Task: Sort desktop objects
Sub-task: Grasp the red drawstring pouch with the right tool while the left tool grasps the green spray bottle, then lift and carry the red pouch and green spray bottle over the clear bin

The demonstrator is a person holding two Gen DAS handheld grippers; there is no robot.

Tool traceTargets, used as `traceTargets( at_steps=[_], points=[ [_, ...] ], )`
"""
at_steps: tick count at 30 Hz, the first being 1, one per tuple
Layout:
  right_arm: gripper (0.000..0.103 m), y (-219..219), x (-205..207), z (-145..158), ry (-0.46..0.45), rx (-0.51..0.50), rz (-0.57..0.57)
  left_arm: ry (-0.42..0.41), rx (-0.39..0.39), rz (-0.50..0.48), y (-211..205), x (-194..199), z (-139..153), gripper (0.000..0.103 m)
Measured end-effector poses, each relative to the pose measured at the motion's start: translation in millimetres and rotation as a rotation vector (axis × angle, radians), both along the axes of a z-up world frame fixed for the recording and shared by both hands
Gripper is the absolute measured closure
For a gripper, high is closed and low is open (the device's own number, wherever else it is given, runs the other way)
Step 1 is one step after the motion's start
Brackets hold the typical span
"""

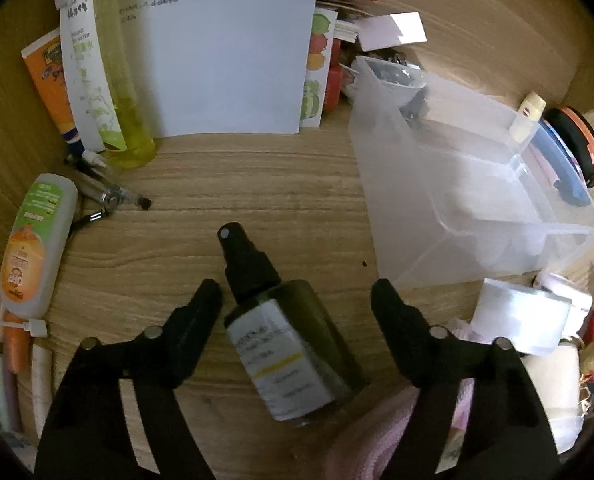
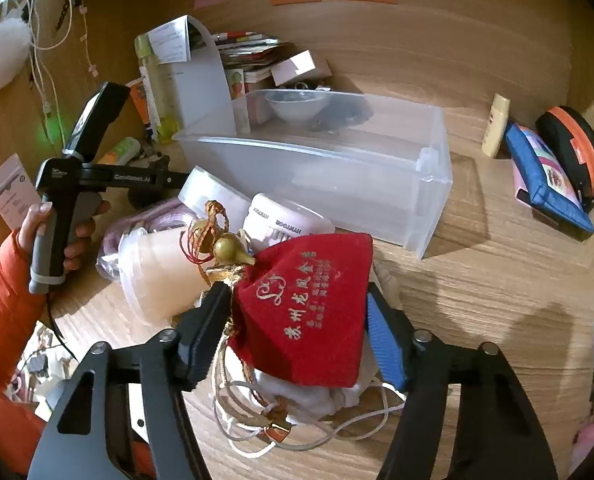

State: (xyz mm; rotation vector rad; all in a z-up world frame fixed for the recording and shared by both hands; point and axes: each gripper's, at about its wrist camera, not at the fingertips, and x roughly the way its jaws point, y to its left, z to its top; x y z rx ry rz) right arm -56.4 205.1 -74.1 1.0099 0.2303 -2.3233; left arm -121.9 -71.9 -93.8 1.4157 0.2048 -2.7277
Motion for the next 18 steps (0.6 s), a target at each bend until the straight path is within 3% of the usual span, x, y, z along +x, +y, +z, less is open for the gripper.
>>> traceTargets(
  at_steps=[4,7,10,18],
  points=[
    [0.064,0.5,1.2,1.3,-0.002,-0.001,0.006,0.008,-0.048,-0.006,2.9,4.9,1.4,0.051],
    [0.074,4.0,3.9,4.1,0.003,-0.010,0.003,0.013,-0.048,-0.009,0.8,9.5,3.3,0.060],
    [0.082,6.8,7.1,9.6,0.015,-0.024,-0.005,0.024,-0.050,-0.004,-4.7,14.9,3.2,0.061],
    [0.085,17.1,10.6,22.5,0.059,-0.037,-0.055,0.104,-0.059,0.023,-5.8,32.9,17.8,0.061]
  ],
)
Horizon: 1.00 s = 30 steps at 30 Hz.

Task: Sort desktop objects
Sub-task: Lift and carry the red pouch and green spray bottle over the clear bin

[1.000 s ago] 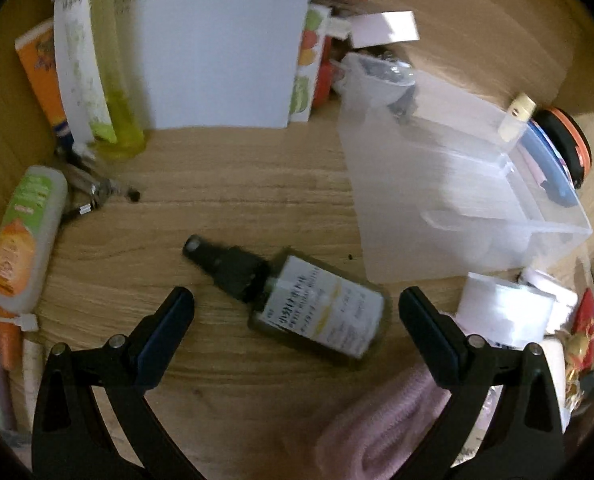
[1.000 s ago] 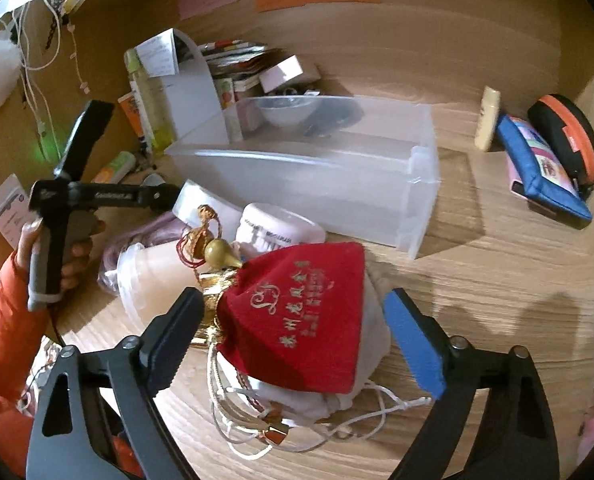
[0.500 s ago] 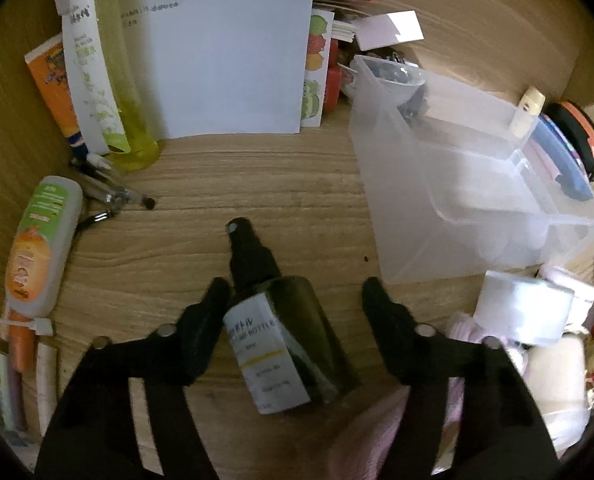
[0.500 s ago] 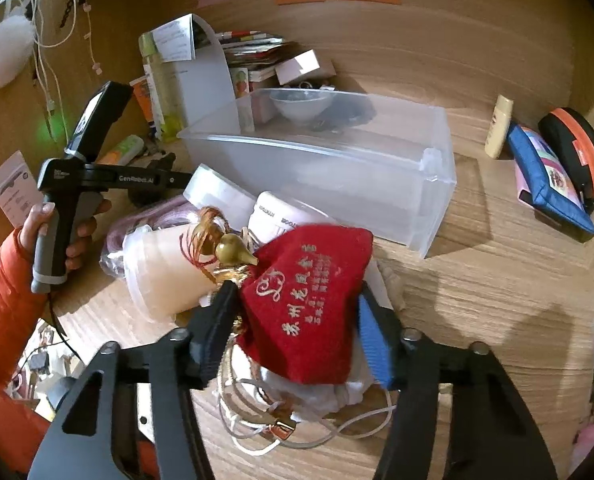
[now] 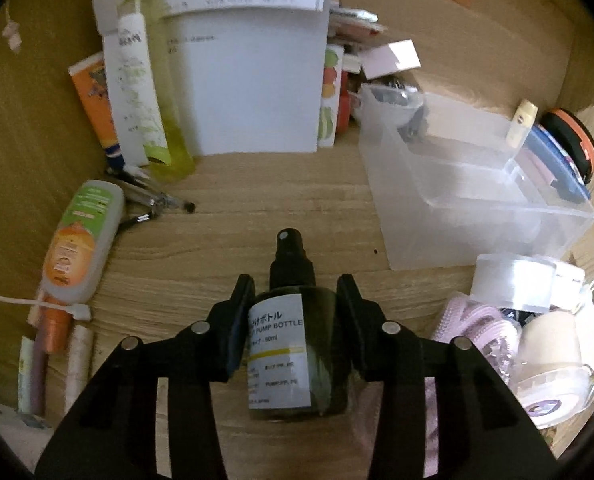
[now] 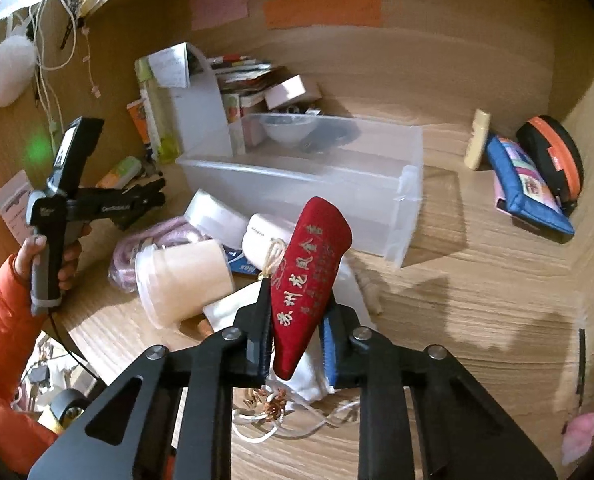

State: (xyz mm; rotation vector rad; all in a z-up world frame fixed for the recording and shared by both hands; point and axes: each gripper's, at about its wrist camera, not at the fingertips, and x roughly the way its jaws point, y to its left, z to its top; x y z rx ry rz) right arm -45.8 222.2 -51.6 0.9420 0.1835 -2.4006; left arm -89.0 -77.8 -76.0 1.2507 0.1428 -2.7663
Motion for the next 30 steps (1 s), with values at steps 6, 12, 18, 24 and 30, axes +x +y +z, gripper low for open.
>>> traceTargets(
  at_steps=[6,12,18,24,30],
  points=[
    [0.086,11.1,-1.5,13.9,0.024,-0.033,-0.028,0.048,0.014,0.002,1.7,10.8,15.9,0.061],
    [0.086,17.6,-5.2,34.2,0.076,-0.043,-0.042,0.105,0.035,-0.014,7.8,28.4,38.0,0.061],
    [0.086,17.9,-12.6,53.8,0.133,-0.045,-0.034,0.162,0.040,-0.050,22.7,35.4,62.7,0.061],
    [0.086,11.3,-29.4,69.1,0.170,-0.044,-0.010,0.203,0.040,-0.086,36.0,31.1,83.9,0.061],
    [0.086,5.5,-54.4,82.6,0.191,-0.058,0.011,0.220,0.054,-0.119,46.4,15.6,98.4,0.061]
  ],
)
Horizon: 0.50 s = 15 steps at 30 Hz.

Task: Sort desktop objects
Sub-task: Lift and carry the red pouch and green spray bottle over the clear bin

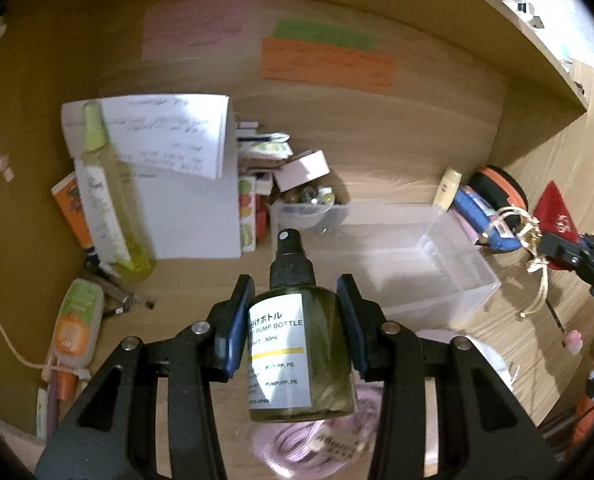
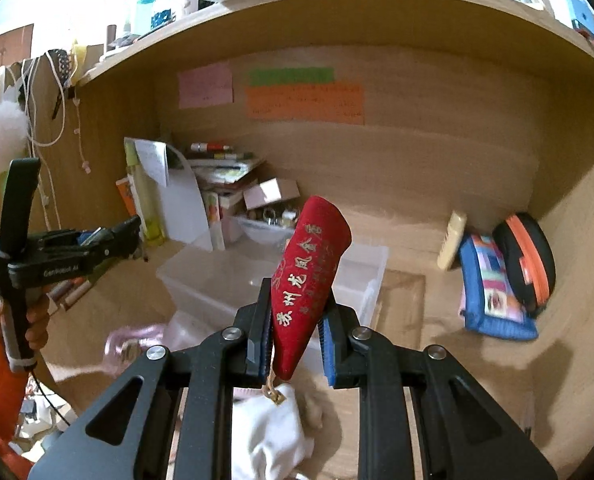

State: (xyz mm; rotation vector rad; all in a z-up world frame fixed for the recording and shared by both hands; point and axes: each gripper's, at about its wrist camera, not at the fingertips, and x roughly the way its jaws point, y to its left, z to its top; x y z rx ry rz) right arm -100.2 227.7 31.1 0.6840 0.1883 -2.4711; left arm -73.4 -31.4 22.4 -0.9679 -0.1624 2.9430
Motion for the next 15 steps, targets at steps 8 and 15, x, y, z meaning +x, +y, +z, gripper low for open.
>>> traceTargets(
  at_steps=[8,15],
  points=[
    [0.085,-13.1,-34.8,-1.3,-0.014,0.000,0.009,-0.006,0.005,-0.045,15.7,-31.4,7.8,0.061],
    [0.085,-25.8,-63.4,-16.0,-0.075,-0.010,0.027,-0.050,0.007,-0.083,27.6,-62.2,-1.2,0.061]
  ],
)
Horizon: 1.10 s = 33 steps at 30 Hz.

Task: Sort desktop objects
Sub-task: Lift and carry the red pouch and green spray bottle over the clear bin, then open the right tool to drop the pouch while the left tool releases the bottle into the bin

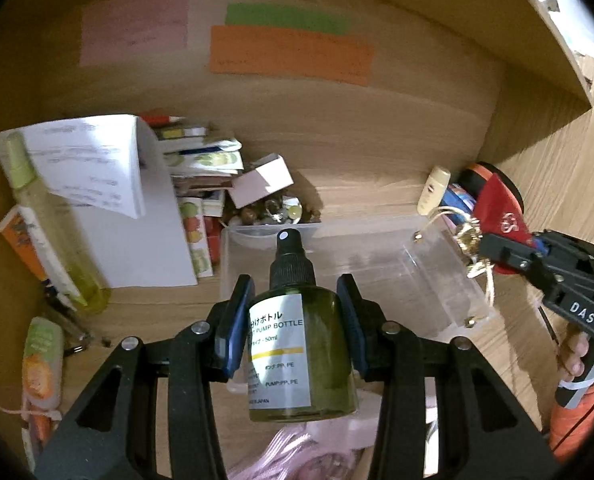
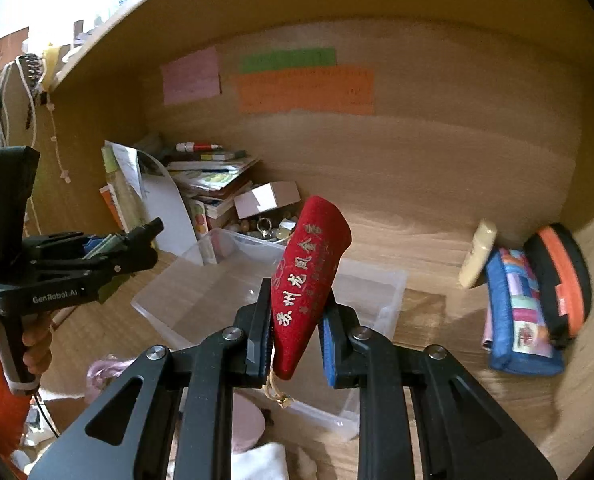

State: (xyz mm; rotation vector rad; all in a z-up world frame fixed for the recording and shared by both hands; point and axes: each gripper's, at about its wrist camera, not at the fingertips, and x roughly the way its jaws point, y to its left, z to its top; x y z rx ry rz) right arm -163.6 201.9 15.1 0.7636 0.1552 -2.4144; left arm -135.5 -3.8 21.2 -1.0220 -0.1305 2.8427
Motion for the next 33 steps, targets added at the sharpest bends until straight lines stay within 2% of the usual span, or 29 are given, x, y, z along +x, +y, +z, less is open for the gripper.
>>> traceTargets(
  at_steps=[6,14,19,33],
  points=[
    [0.085,-12.4,-23.2,-21.4,-0.074,0.031,0.026,-0.071,-0.009,-0.034,8.4,-27.0,-16.2,0.061],
    [0.085,-28.0,-48.0,-50.9,-0.168,0.134,0.062,-0.215,-0.027,-0.092,19.2,-68.6,-45.5,0.061],
    [0.085,-35.4,-57.6,-65.6,-0.215,0.188,0.082,-0.273,-0.050,-0.124,26.4,-83.5,-56.9,0.061],
    [0.085,-52.3,-65.5,-87.3,-0.277,0.264,0.110,-0.398,-0.099,-0.160,38.5,-107.8,-89.1,0.061]
  ],
)
